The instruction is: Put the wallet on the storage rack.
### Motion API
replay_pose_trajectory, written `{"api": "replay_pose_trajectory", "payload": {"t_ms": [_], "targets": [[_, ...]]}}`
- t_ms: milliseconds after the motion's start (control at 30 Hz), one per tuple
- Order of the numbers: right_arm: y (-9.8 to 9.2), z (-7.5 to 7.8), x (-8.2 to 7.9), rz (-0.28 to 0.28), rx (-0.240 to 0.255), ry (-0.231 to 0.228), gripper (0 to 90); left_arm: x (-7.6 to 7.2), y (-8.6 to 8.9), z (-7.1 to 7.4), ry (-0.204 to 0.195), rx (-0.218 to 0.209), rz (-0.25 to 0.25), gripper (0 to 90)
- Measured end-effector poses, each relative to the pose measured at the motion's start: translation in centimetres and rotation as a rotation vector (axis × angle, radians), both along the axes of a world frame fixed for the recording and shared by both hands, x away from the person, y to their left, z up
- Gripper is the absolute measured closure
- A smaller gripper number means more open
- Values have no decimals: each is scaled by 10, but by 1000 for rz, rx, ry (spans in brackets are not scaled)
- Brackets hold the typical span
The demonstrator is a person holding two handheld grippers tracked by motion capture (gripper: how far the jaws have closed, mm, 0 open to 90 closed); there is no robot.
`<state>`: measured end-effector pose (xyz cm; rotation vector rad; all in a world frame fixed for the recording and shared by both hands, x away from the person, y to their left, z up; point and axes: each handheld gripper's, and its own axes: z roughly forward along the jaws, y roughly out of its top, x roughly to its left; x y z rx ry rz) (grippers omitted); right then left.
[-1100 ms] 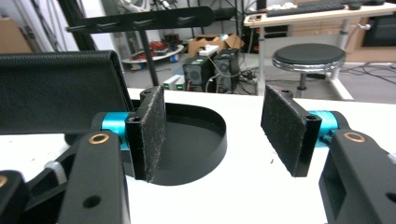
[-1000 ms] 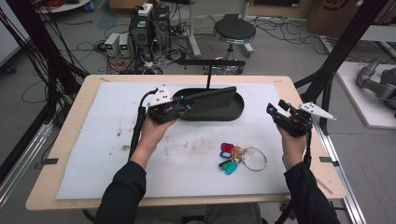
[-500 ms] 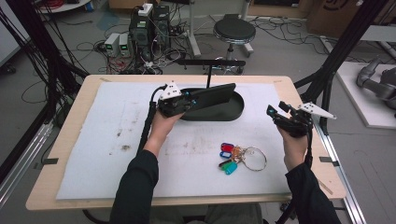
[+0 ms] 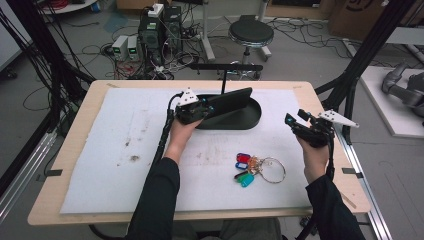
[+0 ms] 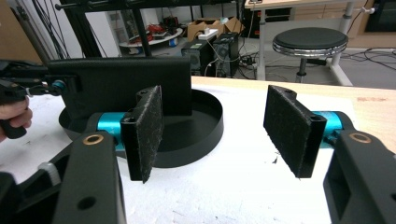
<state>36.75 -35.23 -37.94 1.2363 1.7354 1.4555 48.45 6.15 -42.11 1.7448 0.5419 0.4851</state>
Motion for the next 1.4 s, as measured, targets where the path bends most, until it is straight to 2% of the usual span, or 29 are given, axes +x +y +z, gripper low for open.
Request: {"api": "replay_pose_trajectory", "payload": {"t_ms": [100, 233, 367, 633, 667, 700, 733, 833, 900, 1033, 1167, 1300, 1333, 1400], "targets": [[0, 0, 0, 0, -1, -2, 384, 2, 0, -3, 9, 8, 4, 744], [0, 0, 0, 2, -1, 0, 384, 4, 0, -8, 25, -7, 11, 742], [1, -1, 1, 7, -7, -1, 384, 5, 1, -9, 25, 10, 21, 733], [2, -1, 1, 12, -12, 0, 384, 6, 5, -12, 64, 64, 43, 712], [2, -1, 1, 12, -10, 1, 384, 6, 5, -12, 71, 84, 54, 703], [2, -1, 1, 12, -10, 1, 384, 6, 5, -12, 71, 84, 54, 693], [2, -1, 1, 13, -8, 4, 384, 6, 6, -13, 78, 114, 67, 680], [3, -1, 1, 18, -11, 3, 384, 5, 6, -12, 80, 111, 67, 637], [4, -1, 1, 17, -11, 5, 384, 5, 6, -9, 88, 93, 110, 531], [5, -2, 2, 22, -15, 3, 384, 2, 8, -5, 102, 97, 130, 415], [5, -2, 2, 24, -17, 6, 383, -4, 13, 6, 141, 100, 132, 346], [5, -2, 2, 23, -17, 5, 382, -11, 14, 13, 137, 111, 120, 337], [5, -2, 2, 22, -20, 3, 382, -17, 14, 17, 123, 102, 116, 337], [5, -1, 1, 21, -25, 4, 382, -20, 15, 18, 120, 98, 115, 338]]}}
